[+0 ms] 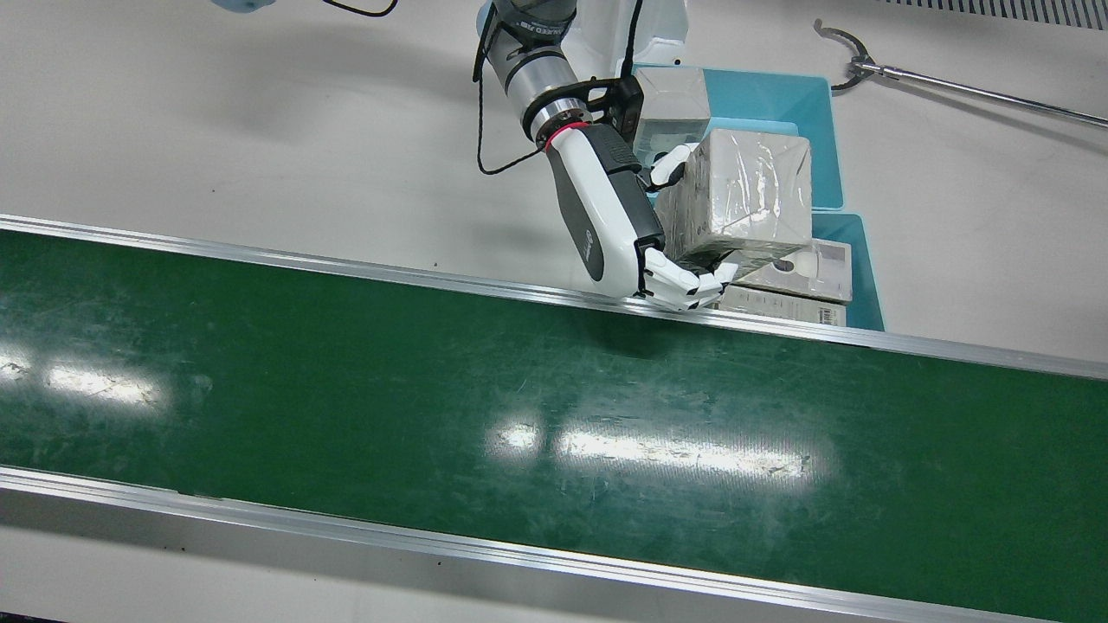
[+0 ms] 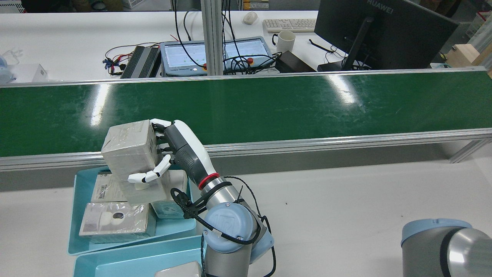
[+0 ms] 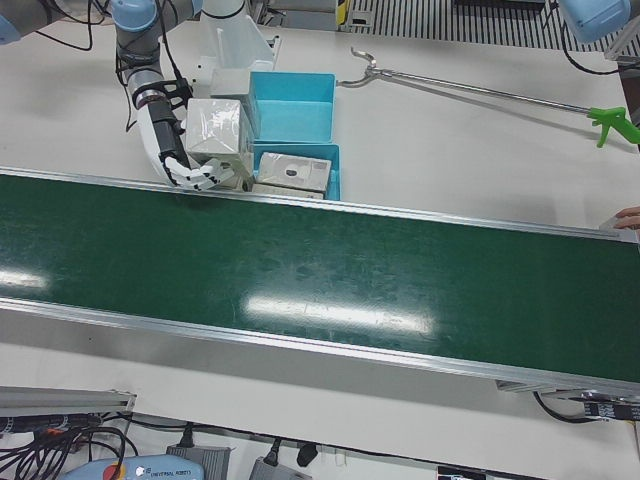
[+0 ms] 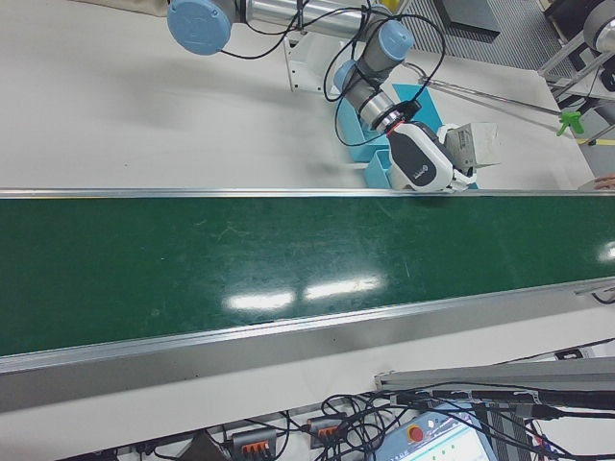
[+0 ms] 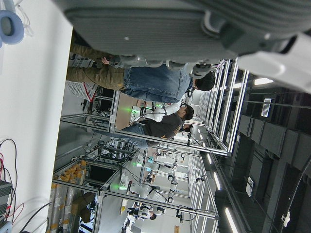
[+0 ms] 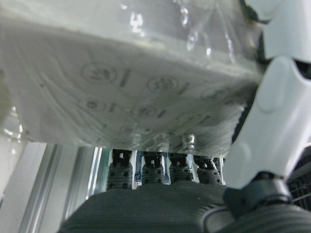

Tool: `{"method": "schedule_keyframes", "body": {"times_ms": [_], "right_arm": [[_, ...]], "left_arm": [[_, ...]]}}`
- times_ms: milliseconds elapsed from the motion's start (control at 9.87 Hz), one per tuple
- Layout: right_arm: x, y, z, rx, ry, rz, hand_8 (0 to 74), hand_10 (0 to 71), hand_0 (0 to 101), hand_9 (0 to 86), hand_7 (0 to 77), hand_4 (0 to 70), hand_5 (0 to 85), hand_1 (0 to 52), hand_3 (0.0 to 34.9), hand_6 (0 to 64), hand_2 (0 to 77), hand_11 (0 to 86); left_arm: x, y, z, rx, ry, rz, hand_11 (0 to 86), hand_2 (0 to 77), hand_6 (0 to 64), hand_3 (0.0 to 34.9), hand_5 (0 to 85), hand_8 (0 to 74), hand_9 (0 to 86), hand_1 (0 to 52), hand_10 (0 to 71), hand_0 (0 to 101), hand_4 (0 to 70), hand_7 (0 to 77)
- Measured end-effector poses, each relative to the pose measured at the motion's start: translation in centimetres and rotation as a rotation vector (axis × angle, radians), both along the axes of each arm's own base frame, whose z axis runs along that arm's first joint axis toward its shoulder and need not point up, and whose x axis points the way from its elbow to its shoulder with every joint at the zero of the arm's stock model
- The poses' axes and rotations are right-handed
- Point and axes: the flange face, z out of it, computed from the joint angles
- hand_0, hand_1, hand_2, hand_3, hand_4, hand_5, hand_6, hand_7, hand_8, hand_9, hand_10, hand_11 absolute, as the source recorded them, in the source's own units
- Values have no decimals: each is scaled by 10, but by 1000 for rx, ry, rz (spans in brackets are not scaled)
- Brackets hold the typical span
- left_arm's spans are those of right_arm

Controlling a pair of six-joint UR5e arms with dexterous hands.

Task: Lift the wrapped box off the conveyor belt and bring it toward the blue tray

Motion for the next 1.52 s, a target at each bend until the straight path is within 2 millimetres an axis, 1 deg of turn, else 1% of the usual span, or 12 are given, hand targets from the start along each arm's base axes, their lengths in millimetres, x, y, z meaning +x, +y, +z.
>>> {"method": "schedule_keyframes", "body": {"times_ms": [101, 304, 405, 507, 608, 811, 912, 1014, 1115, 1216, 1419, 1520], "right_arm": [[-9, 2, -6, 3, -1, -9, 485, 595, 478, 524, 507, 311, 485, 16, 4, 333, 360, 273], [-23, 10, -12, 19, -38, -28, 485, 682, 470, 551, 649, 311, 491, 5, 2, 316, 327, 256], [-29, 15, -12, 29, -63, -38, 485, 605, 484, 551, 693, 224, 584, 5, 0, 316, 224, 311], [-31, 20, -13, 36, -83, -45, 485, 605, 484, 551, 693, 224, 584, 5, 0, 316, 224, 311], [-30, 24, -15, 43, -101, -50, 453, 447, 496, 693, 605, 164, 442, 5, 0, 256, 224, 147], [-19, 35, -16, 55, -134, -62, 453, 447, 496, 693, 605, 164, 442, 5, 0, 256, 224, 147], [-13, 41, -14, 59, -149, -67, 316, 240, 480, 545, 425, 120, 180, 147, 0, 65, 55, 16], [-5, 46, -12, 63, -163, -70, 245, 114, 470, 491, 311, 104, 71, 251, 0, 0, 33, 11], [2, 50, -11, 67, -175, -72, 158, 0, 474, 436, 218, 104, 49, 180, 5, 33, 82, 5], [8, 52, -12, 71, -187, -73, 0, 0, 480, 185, 125, 104, 55, 147, 16, 33, 16, 11], [22, 57, -12, 78, -208, -72, 0, 0, 480, 185, 125, 104, 55, 147, 16, 33, 16, 11], [34, 59, -8, 80, -218, -69, 0, 0, 480, 16, 125, 104, 49, 136, 59, 33, 16, 11]], "left_arm": [[0, 0, 0, 0, 0, 0, 5, 5, 5, 0, 11, 5, 0, 0, 5, 0, 5, 5], [0, 0, 0, 0, 0, 0, 0, 11, 5, 0, 11, 5, 0, 0, 0, 0, 5, 5], [0, 0, 0, 0, 0, 0, 0, 5, 5, 0, 11, 5, 5, 0, 0, 0, 0, 5], [0, 0, 0, 0, 0, 0, 0, 5, 5, 0, 11, 5, 5, 0, 0, 0, 0, 5], [0, 0, 0, 0, 0, 0, 5, 5, 5, 0, 11, 5, 0, 0, 5, 0, 5, 5], [0, 0, 0, 0, 0, 0, 5, 5, 0, 0, 11, 5, 0, 0, 0, 0, 0, 5], [0, 0, 0, 0, 0, 0, 5, 5, 0, 0, 11, 5, 5, 0, 0, 0, 0, 5], [0, 0, 0, 0, 0, 0, 0, 5, 0, 0, 11, 5, 5, 0, 5, 0, 0, 5], [0, 0, 0, 0, 0, 0, 0, 5, 0, 0, 11, 5, 5, 0, 5, 0, 0, 5], [0, 0, 0, 0, 0, 0, 0, 5, 5, 0, 11, 5, 0, 0, 0, 0, 0, 5], [0, 0, 0, 0, 0, 0, 5, 5, 5, 0, 11, 5, 0, 0, 0, 0, 0, 5], [0, 0, 0, 0, 0, 0, 5, 5, 5, 0, 11, 5, 0, 0, 0, 0, 5, 5]]}}
